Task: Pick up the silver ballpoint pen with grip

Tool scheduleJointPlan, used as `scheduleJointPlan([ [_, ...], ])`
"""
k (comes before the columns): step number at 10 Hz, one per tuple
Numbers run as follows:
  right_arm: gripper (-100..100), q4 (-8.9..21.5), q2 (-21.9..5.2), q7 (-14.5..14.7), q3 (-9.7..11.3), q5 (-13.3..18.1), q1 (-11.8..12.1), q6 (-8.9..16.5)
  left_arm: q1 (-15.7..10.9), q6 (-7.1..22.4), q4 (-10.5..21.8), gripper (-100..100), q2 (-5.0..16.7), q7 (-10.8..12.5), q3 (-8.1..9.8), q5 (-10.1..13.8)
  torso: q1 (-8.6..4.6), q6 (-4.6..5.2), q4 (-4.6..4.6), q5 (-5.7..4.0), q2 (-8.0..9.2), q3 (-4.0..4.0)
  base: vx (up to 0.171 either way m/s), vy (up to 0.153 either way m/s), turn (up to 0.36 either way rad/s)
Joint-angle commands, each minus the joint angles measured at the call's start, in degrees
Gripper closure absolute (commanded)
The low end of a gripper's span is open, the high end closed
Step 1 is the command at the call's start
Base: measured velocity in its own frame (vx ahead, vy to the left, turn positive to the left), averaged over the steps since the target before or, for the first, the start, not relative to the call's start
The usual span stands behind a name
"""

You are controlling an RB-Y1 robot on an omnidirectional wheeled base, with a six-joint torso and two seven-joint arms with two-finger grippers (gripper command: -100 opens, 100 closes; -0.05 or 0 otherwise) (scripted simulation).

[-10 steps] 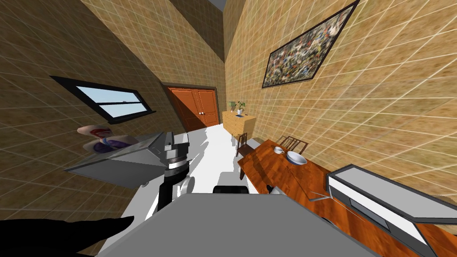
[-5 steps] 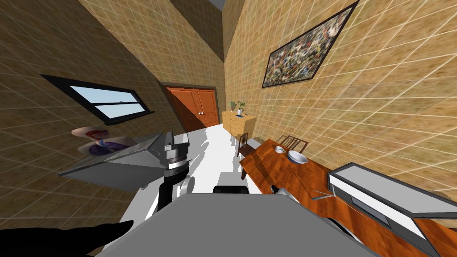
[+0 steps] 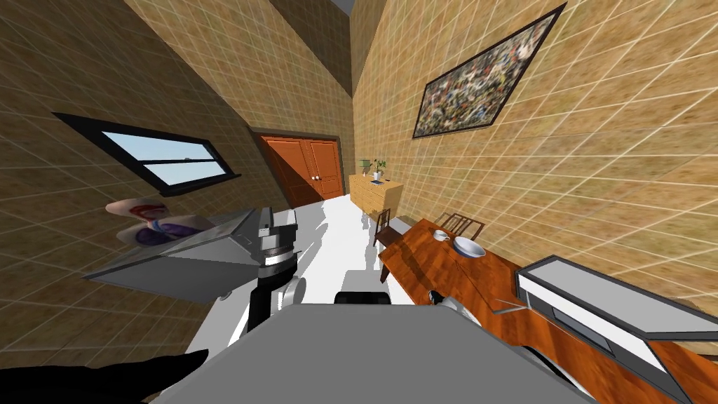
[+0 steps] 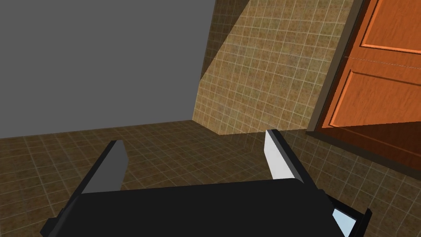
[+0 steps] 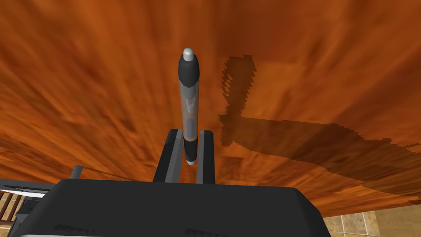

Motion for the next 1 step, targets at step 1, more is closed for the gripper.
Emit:
scheduleJointPlan([
  [1,0,0.0,0.0,0.0,0.0,0.0,0.0,0.0,0.0,0.0,0.0,0,0.0,0.0,0.0,0.0,0.0,0.0,0.0,0.0,0.0,0.0,0.0,0.0,0.0],
])
